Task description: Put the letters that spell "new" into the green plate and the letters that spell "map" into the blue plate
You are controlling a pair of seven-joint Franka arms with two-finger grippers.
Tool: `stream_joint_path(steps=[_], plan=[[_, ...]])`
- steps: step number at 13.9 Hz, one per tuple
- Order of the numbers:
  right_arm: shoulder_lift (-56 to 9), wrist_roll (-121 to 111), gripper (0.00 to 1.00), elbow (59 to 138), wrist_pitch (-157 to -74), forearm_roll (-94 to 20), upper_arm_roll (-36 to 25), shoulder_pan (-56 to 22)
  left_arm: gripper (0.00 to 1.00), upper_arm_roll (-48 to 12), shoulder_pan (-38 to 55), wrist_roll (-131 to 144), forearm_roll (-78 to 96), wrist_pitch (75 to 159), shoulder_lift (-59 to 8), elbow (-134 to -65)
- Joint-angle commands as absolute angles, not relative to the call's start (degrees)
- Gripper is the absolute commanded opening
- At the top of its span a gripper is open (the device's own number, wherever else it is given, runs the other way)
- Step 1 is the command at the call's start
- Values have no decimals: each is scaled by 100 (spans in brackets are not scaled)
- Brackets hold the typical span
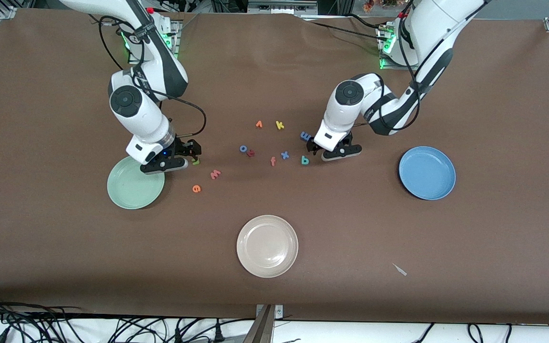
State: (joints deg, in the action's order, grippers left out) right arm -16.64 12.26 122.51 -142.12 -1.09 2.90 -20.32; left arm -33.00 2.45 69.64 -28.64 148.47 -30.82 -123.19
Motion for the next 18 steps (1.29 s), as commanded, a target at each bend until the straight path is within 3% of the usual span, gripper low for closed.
stream_joint_path(steps=[1,6,10,13,18], plan=[[-1933,1354,100,12252,-14606,26,281,-2206,90,-3252,290,7058,-3260,14775,-3304,-12129],[-2355,1336,99,12480,-15563,245,281,-2215,74,-3243,237,6821,-3463,14687,-3331,-12146],[-2391,1336,95,12595,-15671,272,281,-2206,59,-3199,220,6689,-3463,14625,-3340,-12138],[-2391,1336,93,12761,-15715,272,272,-2206,44,-3190,220,6671,-3463,14625,-3366,-12138],[-2382,1345,77,12902,-15776,272,272,-2215,12,-3182,229,6671,-3472,14625,-3393,-12146]])
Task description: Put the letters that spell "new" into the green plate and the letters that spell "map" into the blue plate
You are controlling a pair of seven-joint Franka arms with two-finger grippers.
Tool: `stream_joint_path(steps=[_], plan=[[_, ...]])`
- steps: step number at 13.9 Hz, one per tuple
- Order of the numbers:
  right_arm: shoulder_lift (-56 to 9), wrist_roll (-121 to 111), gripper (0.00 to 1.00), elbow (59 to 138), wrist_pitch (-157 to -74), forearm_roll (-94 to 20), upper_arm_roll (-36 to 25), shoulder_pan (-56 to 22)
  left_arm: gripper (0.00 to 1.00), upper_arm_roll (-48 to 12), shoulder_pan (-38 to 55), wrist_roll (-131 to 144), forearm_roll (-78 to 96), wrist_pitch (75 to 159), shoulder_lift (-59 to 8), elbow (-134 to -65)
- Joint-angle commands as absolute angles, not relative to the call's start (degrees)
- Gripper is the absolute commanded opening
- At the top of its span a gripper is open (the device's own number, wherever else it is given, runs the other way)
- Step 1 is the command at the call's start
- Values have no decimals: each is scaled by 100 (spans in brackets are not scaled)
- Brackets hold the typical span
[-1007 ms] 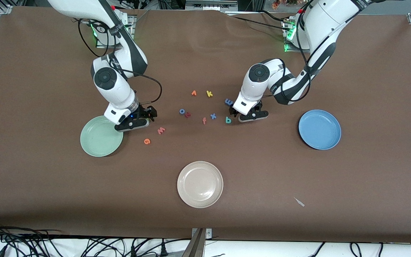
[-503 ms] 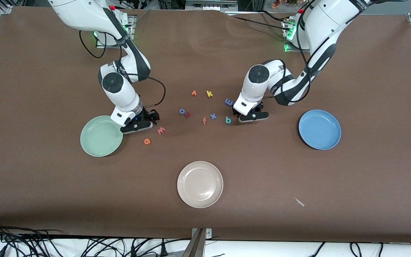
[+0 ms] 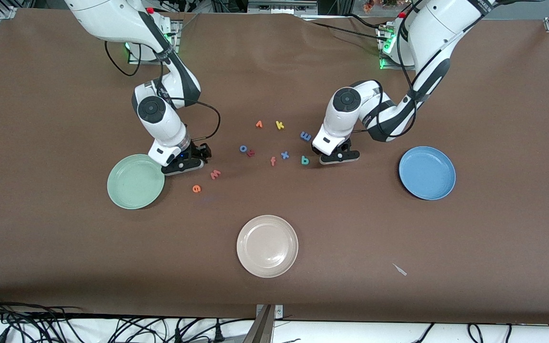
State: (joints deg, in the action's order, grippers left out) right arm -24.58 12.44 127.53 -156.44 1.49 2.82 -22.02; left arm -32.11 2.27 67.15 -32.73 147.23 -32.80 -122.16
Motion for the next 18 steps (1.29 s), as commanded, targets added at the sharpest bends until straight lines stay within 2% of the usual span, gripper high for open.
stream_joint_path(steps=[1,3,5,6,8,11,13,17,18], plan=[[-2382,1336,76,12928,-15889,281,264,-2206,7,-3182,220,6584,-3463,14608,-3375,-12138],[-2425,1327,73,12999,-16118,281,264,-2206,1,-3217,45,6329,-3454,14311,-3305,-12103],[-2443,1301,72,12999,-16119,281,264,-2206,0,-3322,-166,5839,-3271,13793,-3270,-11875],[-2443,1283,68,12999,-16119,281,264,-2206,0,-3392,-298,5479,-3078,13512,-3270,-11717],[-2452,1283,61,12999,-16119,281,264,-2206,0,-3541,-666,4383,-2683,12705,-3226,-11349],[-2522,1292,55,12990,-16128,281,272,-2215,0,-3568,-1246,2651,-2426,11526,-3217,-10733],[-2549,1301,50,12990,-16128,281,272,-2224,1,-3568,-1746,1562,-2426,11356,-3217,-10618],[-2549,1327,52,13008,-16128,281,272,-2232,2,-3542,-2679,-533,-2513,11373,-3269,-10626],[-2549,1327,51,13008,-16128,281,272,-2224,6,-3525,-2776,-684,-2540,11417,-3287,-10643]])
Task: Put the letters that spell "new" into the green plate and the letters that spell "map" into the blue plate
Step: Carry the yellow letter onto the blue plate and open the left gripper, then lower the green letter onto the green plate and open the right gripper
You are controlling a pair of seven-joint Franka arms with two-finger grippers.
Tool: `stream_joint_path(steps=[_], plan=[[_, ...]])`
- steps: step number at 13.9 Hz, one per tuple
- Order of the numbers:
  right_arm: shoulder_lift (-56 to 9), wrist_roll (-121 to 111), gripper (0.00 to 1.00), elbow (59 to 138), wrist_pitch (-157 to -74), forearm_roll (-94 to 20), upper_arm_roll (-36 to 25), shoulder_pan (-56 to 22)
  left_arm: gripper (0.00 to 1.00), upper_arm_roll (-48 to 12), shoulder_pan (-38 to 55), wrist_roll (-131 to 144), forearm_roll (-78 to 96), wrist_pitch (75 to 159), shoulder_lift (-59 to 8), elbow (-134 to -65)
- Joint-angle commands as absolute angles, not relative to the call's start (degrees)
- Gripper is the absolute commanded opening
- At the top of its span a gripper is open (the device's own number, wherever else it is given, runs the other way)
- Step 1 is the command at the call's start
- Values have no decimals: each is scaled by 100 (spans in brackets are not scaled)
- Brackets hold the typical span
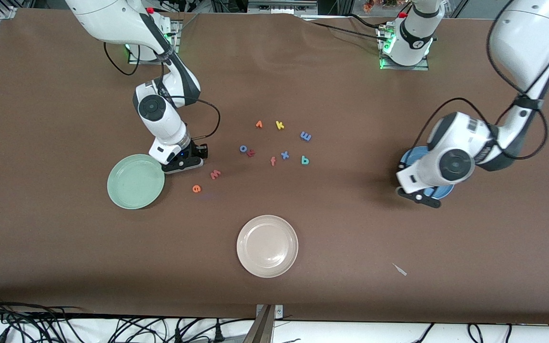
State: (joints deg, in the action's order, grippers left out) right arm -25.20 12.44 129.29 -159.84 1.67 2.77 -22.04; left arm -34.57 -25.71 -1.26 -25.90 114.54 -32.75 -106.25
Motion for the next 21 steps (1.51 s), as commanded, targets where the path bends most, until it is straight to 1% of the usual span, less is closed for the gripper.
stream_joint_path(steps=[1,2,3,5,8,9,11,12,15,17,19,21], plan=[[-2549,1327,49,13008,-16128,281,272,-2232,19,-3516,-2838,-746,-2540,11434,-3339,-10678],[-2558,1327,43,13008,-16128,281,272,-2232,70,-3516,-2839,-764,-2540,11435,-3340,-10687],[-2558,1327,38,13008,-16128,281,272,-2232,100,-3533,-2787,-730,-2531,11382,-3314,-10687],[-2566,1327,26,13008,-16128,281,272,-2232,100,-3673,-2777,-607,-2409,11347,-3217,-10644],[-2558,1292,21,13008,-16119,281,272,-2232,100,-4077,-2743,453,-1804,11346,-3208,-10608],[-2514,1266,20,13008,-16102,281,272,-2224,100,-4252,-2664,849,-1723,11425,-3234,-10608],[-2287,1056,19,12947,-15857,281,238,-2215,100,-4342,-2261,1762,-1705,11889,-3243,-10687],[-2137,898,19,12833,-15481,281,124,-2215,100,-4342,-1980,2158,-1696,12109,-3252,-10714],[-1916,73,19,12158,-14146,272,-227,-2206,100,-4324,-1286,3274,-1775,12847,-3296,-10854],[-1881,-481,19,11831,-13599,272,-491,-2206,100,-4176,-706,3943,-1941,13112,-3410,-10819],[-1881,-1131,21,11830,-13579,272,-816,-2197,100,-3930,-205,4707,-2415,13385,-3628,-10776],[-1907,-1624,26,11848,-13614,229,-1098,-2171,100,-3684,227,5411,-2924,13543,-3866,-10679]])
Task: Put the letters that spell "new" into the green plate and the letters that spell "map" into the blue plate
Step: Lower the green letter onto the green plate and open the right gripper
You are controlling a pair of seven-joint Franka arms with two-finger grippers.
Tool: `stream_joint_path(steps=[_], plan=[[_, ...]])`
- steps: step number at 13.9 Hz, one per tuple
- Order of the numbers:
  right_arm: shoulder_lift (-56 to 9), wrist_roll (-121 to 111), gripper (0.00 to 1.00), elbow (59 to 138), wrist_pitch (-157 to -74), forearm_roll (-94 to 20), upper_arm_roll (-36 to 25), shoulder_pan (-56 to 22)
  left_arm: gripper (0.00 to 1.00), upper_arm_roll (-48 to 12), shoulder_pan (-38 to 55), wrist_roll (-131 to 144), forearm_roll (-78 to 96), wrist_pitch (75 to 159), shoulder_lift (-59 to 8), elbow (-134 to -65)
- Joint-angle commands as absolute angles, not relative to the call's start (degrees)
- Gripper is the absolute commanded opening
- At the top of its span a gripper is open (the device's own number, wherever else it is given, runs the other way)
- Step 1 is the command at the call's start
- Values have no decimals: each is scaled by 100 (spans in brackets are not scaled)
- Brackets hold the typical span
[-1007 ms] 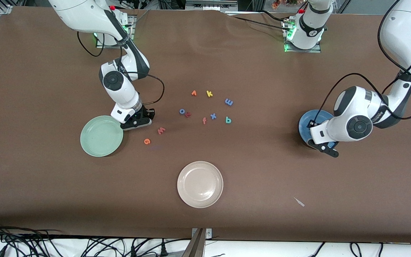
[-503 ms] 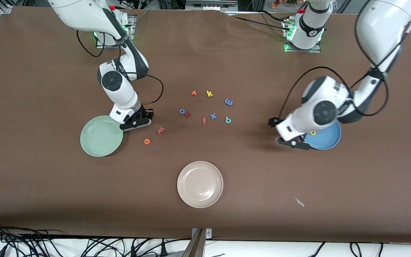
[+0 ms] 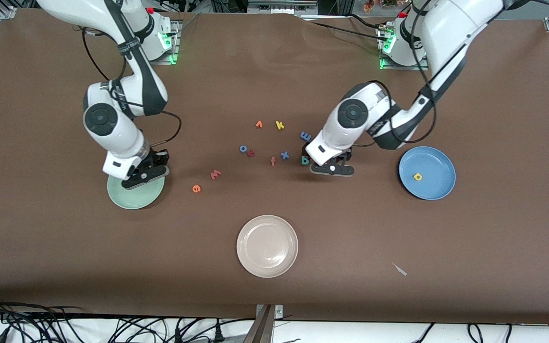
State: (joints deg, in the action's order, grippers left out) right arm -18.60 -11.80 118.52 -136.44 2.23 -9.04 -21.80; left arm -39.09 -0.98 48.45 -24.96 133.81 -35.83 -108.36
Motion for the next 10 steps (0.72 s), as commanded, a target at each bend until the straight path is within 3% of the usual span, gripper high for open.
stream_joint_path(steps=[1,5,9,10], plan=[[-1925,-1704,31,11848,-13632,211,-1160,-2153,100,-3630,368,5658,-3075,13553,-3963,-10627],[-1925,-1626,49,11804,-13632,150,-1143,-2162,95,-3298,912,6143,-3155,13553,-4236,-10301],[-2021,-1582,55,11506,-13623,-482,-950,-2224,86,-2953,1257,6205,-3146,13562,-4280,-10222],[-2152,-1530,56,11348,-13614,-570,-871,-2224,80,-2953,1257,6231,-3138,13562,-4280,-10222]])
